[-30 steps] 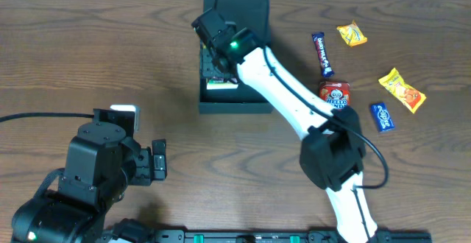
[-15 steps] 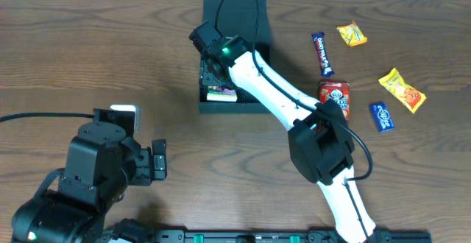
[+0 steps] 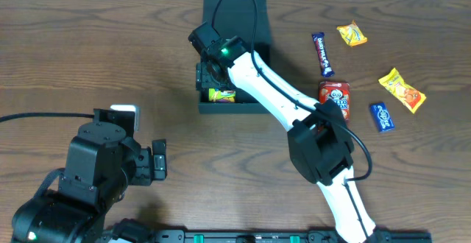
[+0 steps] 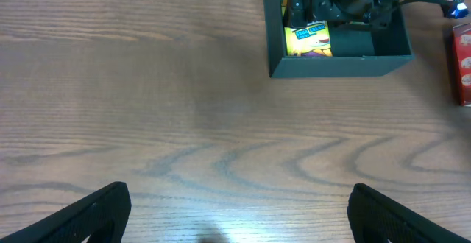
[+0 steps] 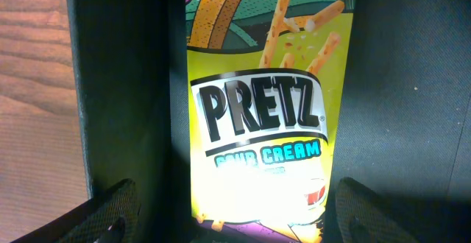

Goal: Pack container
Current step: 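Lower the Pretz packet into the box and open the right gripper, then move the right gripper to the red Hello Panda box and grasp it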

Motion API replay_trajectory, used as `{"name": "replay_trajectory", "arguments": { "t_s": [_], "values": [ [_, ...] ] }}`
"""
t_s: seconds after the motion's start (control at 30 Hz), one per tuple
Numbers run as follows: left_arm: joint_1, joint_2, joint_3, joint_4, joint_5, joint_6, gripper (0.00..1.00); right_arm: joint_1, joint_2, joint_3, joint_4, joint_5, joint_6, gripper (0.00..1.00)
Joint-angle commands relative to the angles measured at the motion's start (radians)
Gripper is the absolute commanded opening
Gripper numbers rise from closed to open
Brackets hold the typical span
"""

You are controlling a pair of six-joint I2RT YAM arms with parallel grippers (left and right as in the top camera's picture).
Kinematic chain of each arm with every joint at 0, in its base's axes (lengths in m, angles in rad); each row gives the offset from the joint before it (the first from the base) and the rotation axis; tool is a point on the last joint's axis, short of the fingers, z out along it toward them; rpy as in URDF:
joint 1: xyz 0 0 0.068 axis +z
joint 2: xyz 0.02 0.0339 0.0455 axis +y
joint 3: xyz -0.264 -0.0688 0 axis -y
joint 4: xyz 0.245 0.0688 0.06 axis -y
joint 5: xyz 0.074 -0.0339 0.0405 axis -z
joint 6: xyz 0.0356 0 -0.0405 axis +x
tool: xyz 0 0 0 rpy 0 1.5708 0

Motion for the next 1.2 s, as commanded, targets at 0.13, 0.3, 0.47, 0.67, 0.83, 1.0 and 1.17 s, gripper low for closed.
{"name": "replay_trajectory", "arguments": {
  "t_s": [0.13, 0.3, 0.47, 0.67, 0.83, 1.0, 1.17],
  "values": [
    [0.003, -0.003, 0.012, -0.001, 0.0, 0.021, 0.95, -0.056, -0.116, 0.002, -0.012, -0.007, -0.106, 0.82],
    [0.003, -0.003, 0.012, -0.001, 0.0, 0.021, 0.95, -0.109, -0.174, 0.002, -0.016, -0.006, -0.194, 0.79],
    [0.003, -0.003, 0.012, -0.001, 0.0, 0.021, 0.95, -0.175, -0.177, 0.002, -0.069, -0.006, -0.262, 0.76],
    [0.003, -0.003, 0.012, -0.001, 0.0, 0.021, 0.95, -0.279, -0.186, 0.002, -0.15, -0.007, -0.36, 0.77],
    [0.003, -0.003, 0.012, -0.001, 0.0, 0.021, 0.95, -0.38, -0.227, 0.002, -0.225, -0.007, -0.387, 0.86],
    [0.003, -0.003, 0.012, -0.001, 0.0, 0.021, 0.95, -0.492, -0.286, 0.002, -0.312, -0.014, -0.467, 0.91],
    [0.003, -0.003, 0.012, -0.001, 0.0, 0.021, 0.95, -0.579, -0.36, 0.002, -0.386, -0.013, -0.539, 0.96]
  ]
}}
